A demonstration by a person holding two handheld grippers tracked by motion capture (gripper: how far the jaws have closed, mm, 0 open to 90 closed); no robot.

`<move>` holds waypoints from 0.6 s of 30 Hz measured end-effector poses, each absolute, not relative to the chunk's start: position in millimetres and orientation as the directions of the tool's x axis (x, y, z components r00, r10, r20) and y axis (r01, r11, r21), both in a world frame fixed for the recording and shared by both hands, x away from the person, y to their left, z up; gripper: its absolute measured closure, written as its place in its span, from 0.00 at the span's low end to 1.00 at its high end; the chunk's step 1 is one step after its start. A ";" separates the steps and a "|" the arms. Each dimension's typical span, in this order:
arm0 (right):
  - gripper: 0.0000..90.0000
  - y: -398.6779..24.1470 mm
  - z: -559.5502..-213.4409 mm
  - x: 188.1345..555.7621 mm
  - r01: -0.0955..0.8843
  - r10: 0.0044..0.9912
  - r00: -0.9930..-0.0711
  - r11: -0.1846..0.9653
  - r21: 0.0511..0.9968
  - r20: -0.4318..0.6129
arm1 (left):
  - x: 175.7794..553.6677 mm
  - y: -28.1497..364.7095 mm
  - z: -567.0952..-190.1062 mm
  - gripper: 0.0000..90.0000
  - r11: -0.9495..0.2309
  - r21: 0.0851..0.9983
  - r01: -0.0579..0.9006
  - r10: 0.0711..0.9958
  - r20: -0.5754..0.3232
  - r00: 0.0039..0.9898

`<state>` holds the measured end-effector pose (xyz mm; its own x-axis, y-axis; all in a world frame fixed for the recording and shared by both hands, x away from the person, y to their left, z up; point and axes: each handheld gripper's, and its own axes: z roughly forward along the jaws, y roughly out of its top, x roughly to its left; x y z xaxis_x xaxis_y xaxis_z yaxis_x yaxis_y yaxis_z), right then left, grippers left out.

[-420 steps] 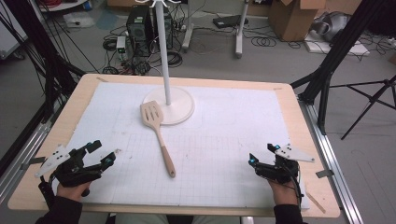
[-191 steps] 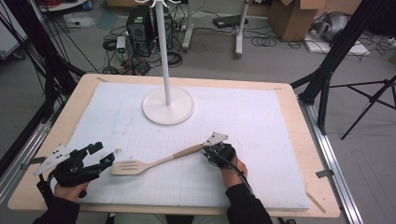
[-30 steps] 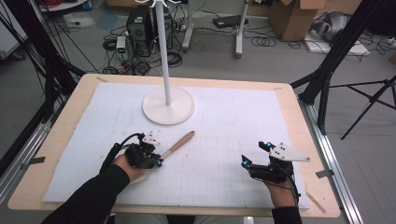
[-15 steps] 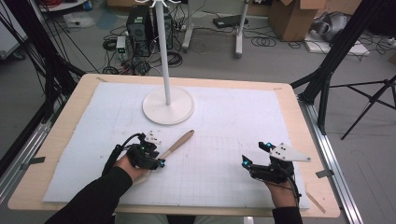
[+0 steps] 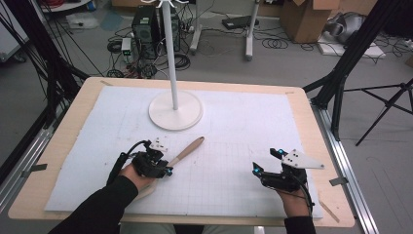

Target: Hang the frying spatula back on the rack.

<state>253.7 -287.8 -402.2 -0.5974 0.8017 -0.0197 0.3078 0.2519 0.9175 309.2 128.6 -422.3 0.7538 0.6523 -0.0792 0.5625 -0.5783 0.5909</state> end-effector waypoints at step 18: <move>0.21 -286.2 -402.5 253.9 0.315 0.798 -0.602 0.253 0.915 -0.014 | 305.9 126.4 -423.9 0.86 -0.598 0.597 0.535 0.655 -0.021 0.756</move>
